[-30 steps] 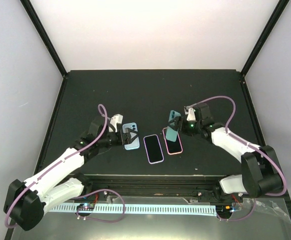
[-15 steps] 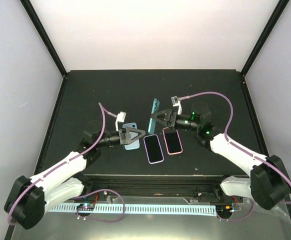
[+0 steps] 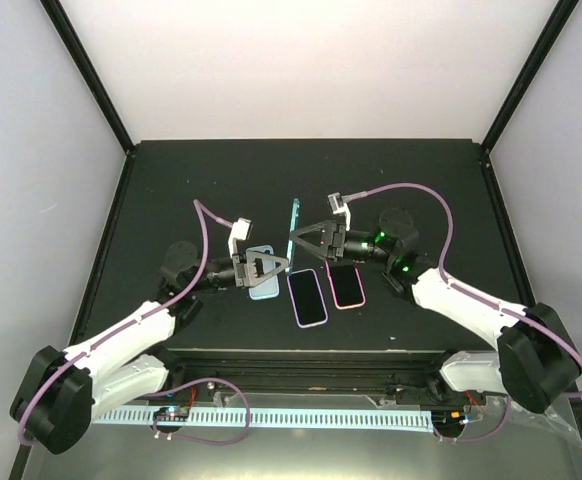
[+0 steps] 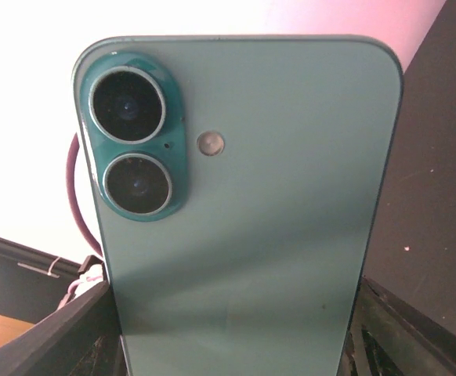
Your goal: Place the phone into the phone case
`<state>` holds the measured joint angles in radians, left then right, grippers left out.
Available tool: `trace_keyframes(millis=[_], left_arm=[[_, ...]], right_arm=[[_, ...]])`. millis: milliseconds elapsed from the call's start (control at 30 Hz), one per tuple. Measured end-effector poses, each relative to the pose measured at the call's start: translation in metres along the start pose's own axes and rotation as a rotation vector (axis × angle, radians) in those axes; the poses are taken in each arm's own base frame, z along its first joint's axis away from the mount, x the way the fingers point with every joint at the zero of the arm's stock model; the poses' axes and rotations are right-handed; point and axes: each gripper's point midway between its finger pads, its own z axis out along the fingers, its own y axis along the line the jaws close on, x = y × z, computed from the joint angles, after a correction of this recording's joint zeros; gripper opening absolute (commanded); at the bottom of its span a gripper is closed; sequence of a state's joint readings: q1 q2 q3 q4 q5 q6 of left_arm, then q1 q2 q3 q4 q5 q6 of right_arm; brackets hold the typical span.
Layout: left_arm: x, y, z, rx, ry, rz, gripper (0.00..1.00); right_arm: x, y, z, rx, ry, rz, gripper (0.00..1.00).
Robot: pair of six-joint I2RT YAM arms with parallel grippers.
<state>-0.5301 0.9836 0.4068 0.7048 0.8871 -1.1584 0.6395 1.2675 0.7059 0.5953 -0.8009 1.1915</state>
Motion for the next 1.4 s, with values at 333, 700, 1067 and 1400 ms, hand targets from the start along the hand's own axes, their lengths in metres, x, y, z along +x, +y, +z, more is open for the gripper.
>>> trace_keyframes(millis=[333,700,1067,1400], left_arm=[[-0.002,-0.005,0.001,0.022,-0.003,-0.025,0.88],[-0.001,0.000,0.000,0.017,-0.015,-0.073,0.58],[0.009,0.034,-0.005,-0.152,-0.005,-0.068,0.51],[0.018,0.089,-0.025,-0.469,0.005,-0.041,0.50]], right_arm=[[0.011,0.003,0.013,-0.042,0.041,0.032,0.66],[0.012,0.002,0.015,-0.047,0.044,0.034,0.72],[0.013,-0.016,0.012,0.038,0.027,0.040,1.00],[-0.010,-0.024,0.012,0.256,-0.010,0.019,0.56]])
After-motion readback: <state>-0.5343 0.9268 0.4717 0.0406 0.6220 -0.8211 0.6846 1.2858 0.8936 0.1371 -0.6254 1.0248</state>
